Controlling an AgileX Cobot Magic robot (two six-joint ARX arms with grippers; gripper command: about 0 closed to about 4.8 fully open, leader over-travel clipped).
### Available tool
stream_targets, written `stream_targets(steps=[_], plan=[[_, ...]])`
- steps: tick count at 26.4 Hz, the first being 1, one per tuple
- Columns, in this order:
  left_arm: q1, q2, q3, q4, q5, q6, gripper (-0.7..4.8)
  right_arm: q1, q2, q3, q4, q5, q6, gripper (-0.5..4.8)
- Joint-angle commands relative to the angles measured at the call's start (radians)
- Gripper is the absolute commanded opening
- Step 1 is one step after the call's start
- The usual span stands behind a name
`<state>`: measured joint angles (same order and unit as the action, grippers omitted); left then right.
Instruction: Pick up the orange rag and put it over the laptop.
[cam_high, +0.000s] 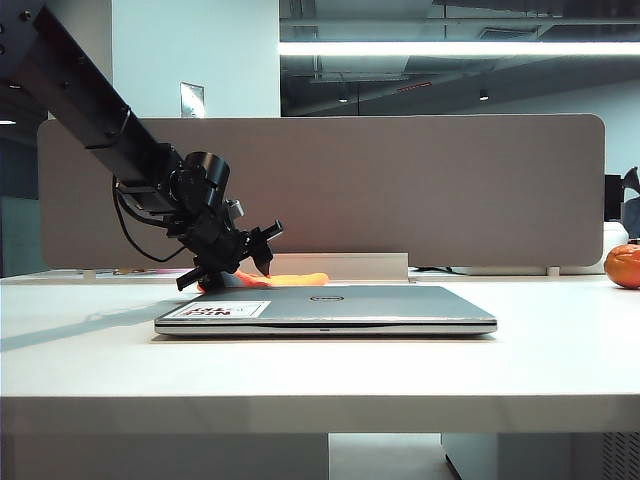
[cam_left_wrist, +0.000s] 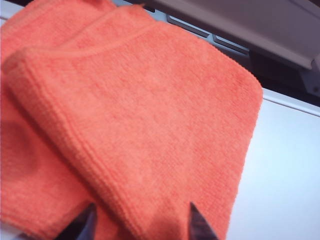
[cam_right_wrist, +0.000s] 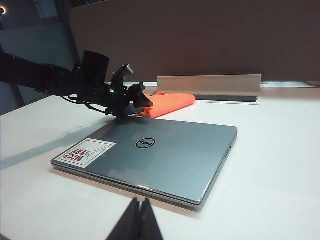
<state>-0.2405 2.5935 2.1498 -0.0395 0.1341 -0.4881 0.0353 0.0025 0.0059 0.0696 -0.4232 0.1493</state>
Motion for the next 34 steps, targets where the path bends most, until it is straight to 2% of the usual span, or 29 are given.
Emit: stream_targets(steps=[1,5,9,10,11,16,23,31,34], plan=[[-0.002,0.003,0.005,0.038,0.000,-0.003,2.04,0.001,-0.002,-0.003,0.016,-0.002,0.004,-0.05],[-0.002,0.003,0.005,0.049,0.001,-0.003,1.04,0.000,-0.002,-0.003,0.015,-0.002,0.004,-0.05],[-0.002,0.007,0.005,0.051,0.000,-0.002,0.64,0.001,-0.002,-0.003,0.015,-0.002,0.004,-0.05],[-0.001,0.007,0.005,0.050,0.000,-0.002,0.12,0.001,-0.002,-0.003,0.015,-0.002,0.004,-0.05],[-0.001,0.007,0.005,0.050,0.000,-0.002,-0.07,0.001,-0.002,-0.003,0.015,-0.002,0.004,-0.05],[-0.001,0.006,0.005,0.065,0.003,-0.001,-0.06,0.001,-0.002,-0.003,0.015,-0.002,0.004,-0.05],[-0.001,-0.025,0.006,0.102,0.072,0.002,-0.06,0.000,-0.002,-0.003,0.015,-0.002,0.004,-0.05],[-0.001,-0.176,0.006,0.101,0.149,0.002,-0.06,0.000,-0.002,-0.003,0.013,-0.002,0.004,-0.05],[-0.003,-0.253,0.006,0.100,0.220,0.002,-0.06,0.000,-0.002,-0.003,0.010,-0.002,0.004,-0.05]])
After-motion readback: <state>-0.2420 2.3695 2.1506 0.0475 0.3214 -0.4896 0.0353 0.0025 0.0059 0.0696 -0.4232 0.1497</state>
